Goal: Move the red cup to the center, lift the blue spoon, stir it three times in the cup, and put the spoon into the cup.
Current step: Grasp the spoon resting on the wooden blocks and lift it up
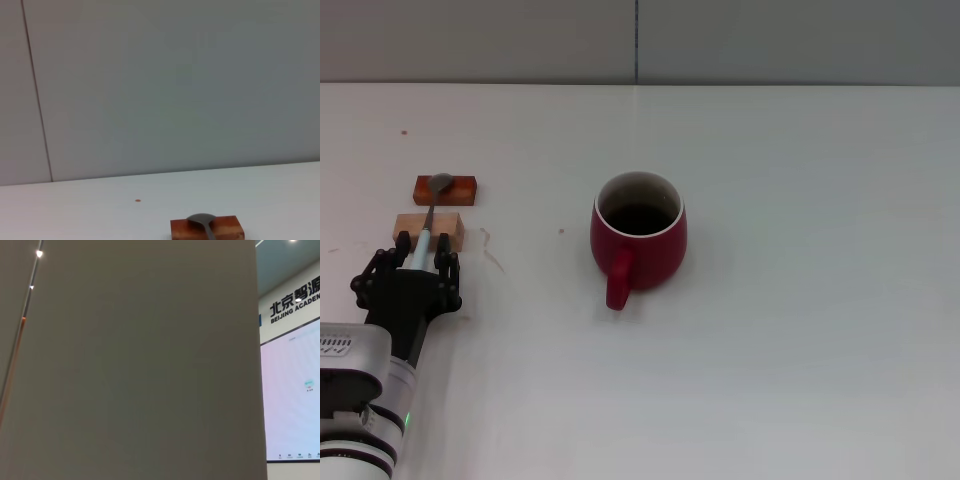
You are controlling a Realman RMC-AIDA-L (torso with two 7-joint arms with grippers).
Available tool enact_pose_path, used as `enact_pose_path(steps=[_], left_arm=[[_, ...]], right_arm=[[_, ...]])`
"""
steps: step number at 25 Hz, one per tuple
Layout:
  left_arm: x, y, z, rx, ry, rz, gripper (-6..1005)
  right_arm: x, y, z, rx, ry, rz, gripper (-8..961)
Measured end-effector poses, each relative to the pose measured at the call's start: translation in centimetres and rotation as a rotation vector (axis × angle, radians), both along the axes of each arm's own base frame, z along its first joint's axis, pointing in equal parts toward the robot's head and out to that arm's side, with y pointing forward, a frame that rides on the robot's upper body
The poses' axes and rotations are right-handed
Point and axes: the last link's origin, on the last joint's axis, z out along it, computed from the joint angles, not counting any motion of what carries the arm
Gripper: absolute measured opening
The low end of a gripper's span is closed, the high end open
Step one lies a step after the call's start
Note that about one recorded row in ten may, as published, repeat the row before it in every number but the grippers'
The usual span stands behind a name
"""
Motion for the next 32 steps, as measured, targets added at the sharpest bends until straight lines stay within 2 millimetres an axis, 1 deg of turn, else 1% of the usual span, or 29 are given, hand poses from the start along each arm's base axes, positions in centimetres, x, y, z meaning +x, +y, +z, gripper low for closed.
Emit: enact_pose_path(steps=[6, 11, 30, 32], left_arm=[[-0.05, 0.06, -0.01, -0.003, 0.003, 0.001, 407], [-0.07, 0.11, -0.02, -0.005, 0.004, 0.001, 365], [-0.07, 0.21, 0.01, 0.001, 0.002, 0.007, 315], [-0.07, 0.22, 0.00, 0.001, 0.002, 0.007, 281]], right_arm=[[-0.04, -0.01, -0.04, 0.000, 0.000, 0.002, 542], [-0.05, 0.00, -0.05, 0.001, 0.000, 0.002, 542], [-0.03, -0.04, -0.06, 0.001, 0.001, 0.002, 542], [-0.08, 0.02, -0.08, 0.001, 0.002, 0.004, 542]])
